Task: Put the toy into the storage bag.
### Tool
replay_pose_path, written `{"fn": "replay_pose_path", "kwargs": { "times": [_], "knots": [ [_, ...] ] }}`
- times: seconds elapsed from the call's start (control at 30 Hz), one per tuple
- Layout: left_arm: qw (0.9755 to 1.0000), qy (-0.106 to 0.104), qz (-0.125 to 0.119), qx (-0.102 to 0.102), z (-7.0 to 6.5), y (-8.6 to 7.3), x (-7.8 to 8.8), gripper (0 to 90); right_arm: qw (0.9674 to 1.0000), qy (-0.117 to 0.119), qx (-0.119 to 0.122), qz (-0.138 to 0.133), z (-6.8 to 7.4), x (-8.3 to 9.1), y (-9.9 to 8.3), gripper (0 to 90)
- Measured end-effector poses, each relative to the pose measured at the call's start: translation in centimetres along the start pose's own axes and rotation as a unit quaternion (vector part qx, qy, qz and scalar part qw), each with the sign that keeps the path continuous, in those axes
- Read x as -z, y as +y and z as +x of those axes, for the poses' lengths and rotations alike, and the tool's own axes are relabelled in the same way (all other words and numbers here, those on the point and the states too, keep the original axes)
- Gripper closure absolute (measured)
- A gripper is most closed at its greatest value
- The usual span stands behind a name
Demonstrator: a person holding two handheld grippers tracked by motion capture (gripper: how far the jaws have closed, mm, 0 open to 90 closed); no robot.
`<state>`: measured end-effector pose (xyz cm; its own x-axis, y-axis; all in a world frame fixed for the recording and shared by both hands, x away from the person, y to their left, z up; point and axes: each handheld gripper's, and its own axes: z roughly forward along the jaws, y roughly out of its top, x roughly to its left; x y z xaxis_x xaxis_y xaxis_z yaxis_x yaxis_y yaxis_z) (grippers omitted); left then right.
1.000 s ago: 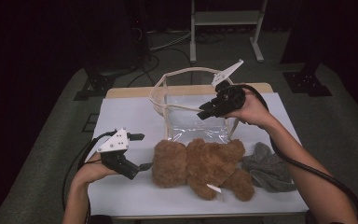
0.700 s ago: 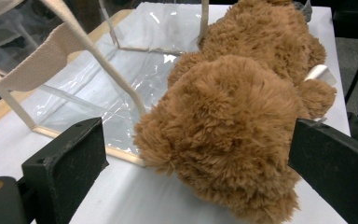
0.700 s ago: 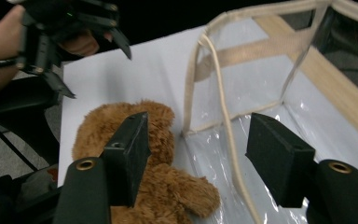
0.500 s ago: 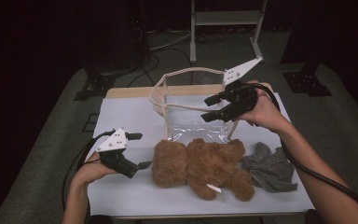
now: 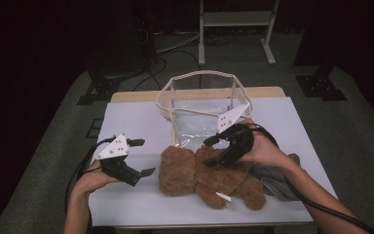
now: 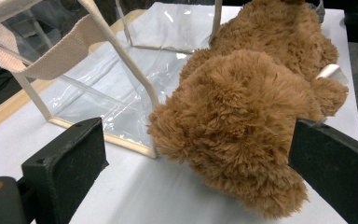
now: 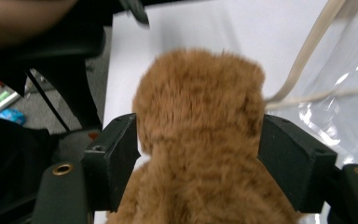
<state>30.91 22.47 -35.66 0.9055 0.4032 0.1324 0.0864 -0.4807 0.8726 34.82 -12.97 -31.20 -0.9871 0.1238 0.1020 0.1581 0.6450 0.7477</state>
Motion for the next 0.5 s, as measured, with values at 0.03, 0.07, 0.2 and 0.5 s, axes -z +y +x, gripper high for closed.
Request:
{"fn": "replay_pose_path", "kwargs": {
  "times": [0.03,0.07,0.2,0.5],
  "knots": [
    [1.0000,0.001,0.000,0.000,0.0,0.0,0.0,3.3,1.0000,-0.002,-0.003,0.007,0.0,-0.5,-0.5,26.6],
    [1.0000,0.001,0.002,0.000,0.0,-0.1,0.0,3.3,0.9999,-0.004,-0.003,0.012,0.1,-0.8,-0.7,26.4],
    [1.0000,0.002,0.003,0.003,0.0,-0.2,0.0,3.3,0.9996,-0.016,-0.004,0.025,0.1,-1.7,-1.9,26.2],
    [1.0000,-0.001,0.006,0.007,0.0,-0.5,-0.2,3.3,0.9993,-0.027,-0.007,0.025,-0.2,-2.6,-4.1,25.4]
  ]
}}
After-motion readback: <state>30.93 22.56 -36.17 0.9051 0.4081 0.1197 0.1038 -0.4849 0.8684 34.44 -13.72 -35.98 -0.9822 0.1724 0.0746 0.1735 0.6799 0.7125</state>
